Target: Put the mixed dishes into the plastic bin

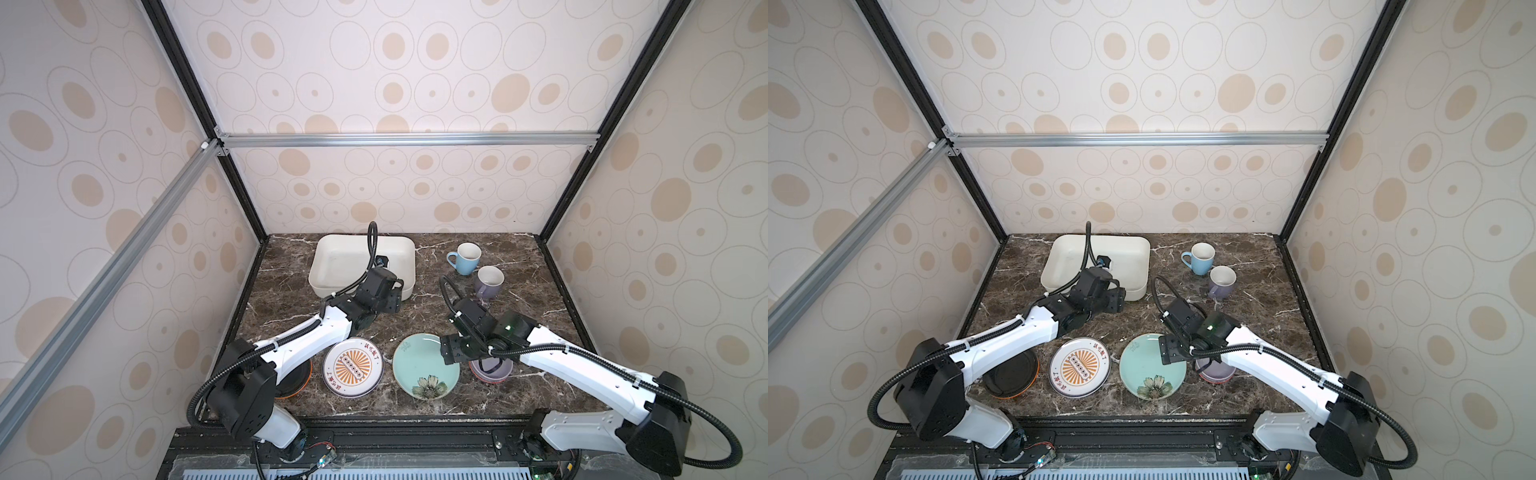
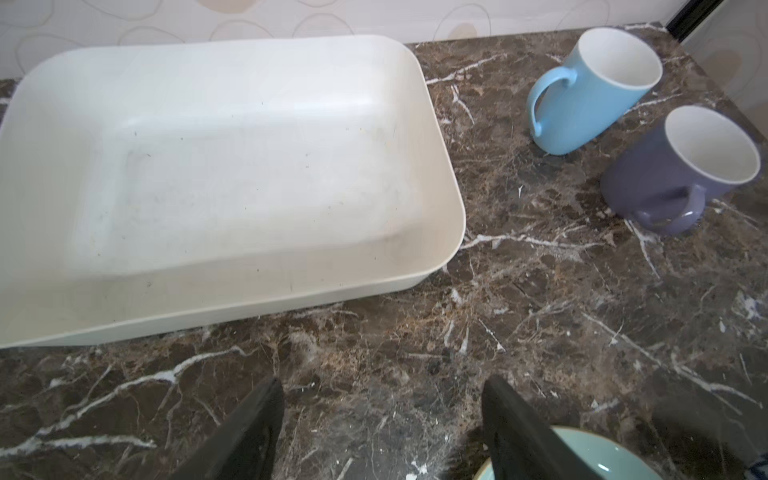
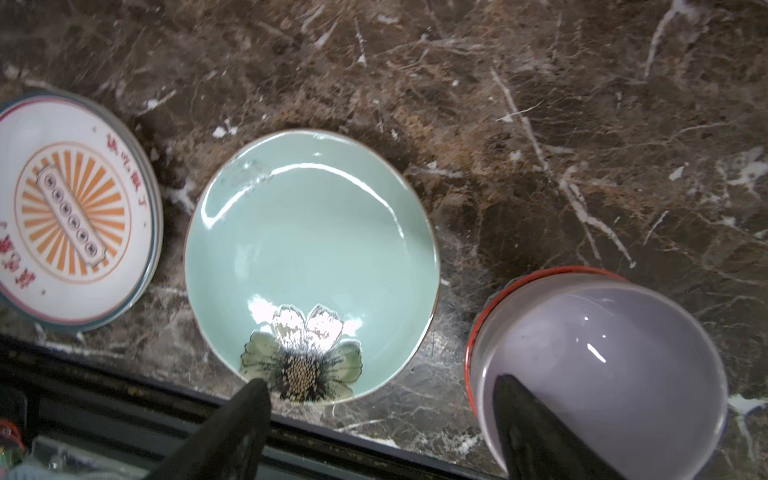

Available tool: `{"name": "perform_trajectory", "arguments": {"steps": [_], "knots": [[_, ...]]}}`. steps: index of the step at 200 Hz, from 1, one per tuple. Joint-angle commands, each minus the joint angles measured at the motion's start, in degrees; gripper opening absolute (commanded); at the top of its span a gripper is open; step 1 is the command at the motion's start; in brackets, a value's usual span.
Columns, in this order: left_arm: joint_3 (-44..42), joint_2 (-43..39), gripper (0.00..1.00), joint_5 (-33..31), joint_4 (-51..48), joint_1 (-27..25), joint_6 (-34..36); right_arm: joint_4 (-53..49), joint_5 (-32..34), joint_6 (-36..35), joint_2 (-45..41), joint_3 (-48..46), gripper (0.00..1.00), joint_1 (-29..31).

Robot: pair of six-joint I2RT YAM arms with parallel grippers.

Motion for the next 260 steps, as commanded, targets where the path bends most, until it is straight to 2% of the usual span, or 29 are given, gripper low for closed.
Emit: {"name": "perform_trajectory", "arguments": {"steps": [1, 26, 45, 83, 100, 124, 137, 157, 186, 200, 225, 242, 260], "knots": [[-0.3, 1.5, 0.73, 2.8, 0.2, -0.2, 0.6, -1.0, 1.2, 11.7, -4.4, -3.5, 0.8, 5.7], [-0.5, 3.3, 0.72, 5.8, 0.7, -1.2, 0.6, -4.7, 6.2, 18.0, -4.0, -3.3, 0.78, 13.1], [-0.5, 3.6, 0.72, 7.0, 1.5, -2.1, 0.5, -10.0, 10.9, 21.5, -3.4, -1.6, 0.78, 16.1], [1.0, 3.5, 0.74, 8.1, 1.5, -3.3, 1.0, -25.4, 23.8, 32.4, -11.3, -1.1, 0.81, 16.4], [1.1, 3.6, 0.75, 8.0, 1.7, -3.4, 1.4, -31.3, 27.7, 38.4, -16.9, -2.0, 0.88, 16.3], [3.0, 4.5, 0.77, 6.4, 0.8, -3.3, 3.4, -34.8, 30.3, 44.4, -23.0, -4.9, 0.92, 16.2], [5.6, 5.4, 0.79, 3.3, -1.4, -2.9, 5.2, -34.9, 30.8, 46.4, -24.8, -6.5, 0.96, 16.2], [10.1, 6.4, 0.81, 1.4, -5.3, 1.0, 7.0, -34.3, 31.3, 47.0, -24.7, -7.6, 0.99, 15.8], [12.6, 5.2, 0.82, 5.5, -5.2, 10.3, 6.9, -32.8, 31.6, 42.7, -21.8, -6.0, 0.99, 11.8], [13.8, 5.2, 0.83, 6.2, -5.0, 14.3, 7.0, -29.7, 30.6, 37.0, -20.7, -5.3, 0.91, 7.8], [16.7, 7.1, 0.83, 7.4, -6.1, 19.7, 7.3, -17.5, 20.9, 22.7, -18.6, -6.1, 0.77, -2.7], [17.7, 8.5, 0.84, 8.4, -6.1, 23.3, 7.6, -12.7, 15.5, 18.2, -15.1, -6.7, 0.68, -8.2], [18.7, 9.7, 0.84, 8.9, -7.0, 28.1, 7.9, -10.4, 12.1, 14.7, -11.4, -6.4, 0.67, -12.8]]}}
